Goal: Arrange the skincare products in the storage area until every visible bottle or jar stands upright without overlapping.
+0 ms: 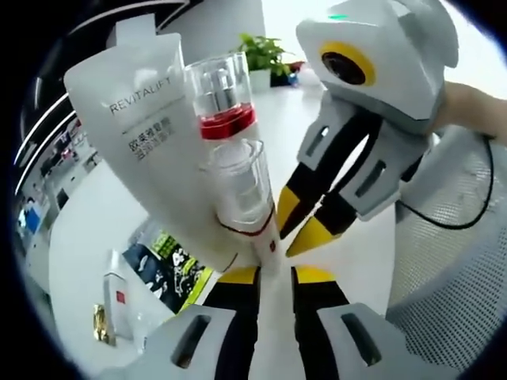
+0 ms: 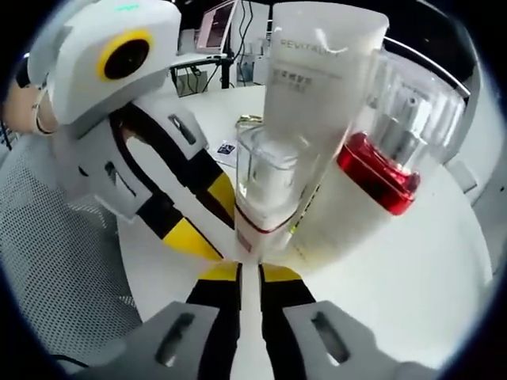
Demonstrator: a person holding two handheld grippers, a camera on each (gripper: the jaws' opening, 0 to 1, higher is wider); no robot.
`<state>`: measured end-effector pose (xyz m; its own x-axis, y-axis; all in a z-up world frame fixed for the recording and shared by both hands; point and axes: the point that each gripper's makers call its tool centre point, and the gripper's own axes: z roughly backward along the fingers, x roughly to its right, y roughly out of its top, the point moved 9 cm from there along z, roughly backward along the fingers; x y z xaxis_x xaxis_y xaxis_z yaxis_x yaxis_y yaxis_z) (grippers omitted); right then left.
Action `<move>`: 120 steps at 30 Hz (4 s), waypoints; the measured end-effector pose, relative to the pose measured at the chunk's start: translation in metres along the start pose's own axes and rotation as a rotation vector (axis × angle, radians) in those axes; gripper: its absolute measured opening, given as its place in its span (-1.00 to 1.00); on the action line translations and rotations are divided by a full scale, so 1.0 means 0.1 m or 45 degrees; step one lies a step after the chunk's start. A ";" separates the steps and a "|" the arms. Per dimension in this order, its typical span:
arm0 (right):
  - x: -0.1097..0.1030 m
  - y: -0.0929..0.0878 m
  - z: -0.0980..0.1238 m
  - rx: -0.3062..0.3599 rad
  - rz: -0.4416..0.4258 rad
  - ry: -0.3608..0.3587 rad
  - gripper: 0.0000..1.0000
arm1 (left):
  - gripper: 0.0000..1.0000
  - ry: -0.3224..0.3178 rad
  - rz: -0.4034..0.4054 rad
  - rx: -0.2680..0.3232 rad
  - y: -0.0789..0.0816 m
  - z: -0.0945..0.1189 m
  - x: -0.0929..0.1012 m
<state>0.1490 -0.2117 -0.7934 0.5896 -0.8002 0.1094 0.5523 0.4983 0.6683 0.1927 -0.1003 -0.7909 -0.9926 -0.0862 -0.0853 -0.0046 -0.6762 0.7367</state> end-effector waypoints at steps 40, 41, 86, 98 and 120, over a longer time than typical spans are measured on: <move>-0.02 0.23 0.63 0.168 -0.045 -0.077 -0.29 | -0.31 0.041 0.176 0.029 -0.05 0.71 -0.16; -0.02 0.24 0.66 0.177 -0.046 -0.083 -0.26 | -0.25 0.050 0.189 0.032 -0.05 0.77 -0.17; -0.04 0.66 1.31 0.454 -0.001 -0.302 0.86 | 0.89 0.351 0.252 0.093 -0.11 1.88 -0.33; -0.08 0.75 1.34 0.501 0.025 -0.291 0.99 | 0.94 0.346 0.270 0.088 -0.21 1.89 -0.34; 0.04 0.77 1.30 0.525 -0.013 -0.295 0.99 | 0.72 0.388 0.357 0.029 -0.45 1.64 -0.66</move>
<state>0.1176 -0.2199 -0.6458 0.4124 -0.8811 0.2314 0.2497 0.3536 0.9015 0.2385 0.0559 -0.7078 -0.8746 -0.4795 -0.0716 0.2546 -0.5800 0.7738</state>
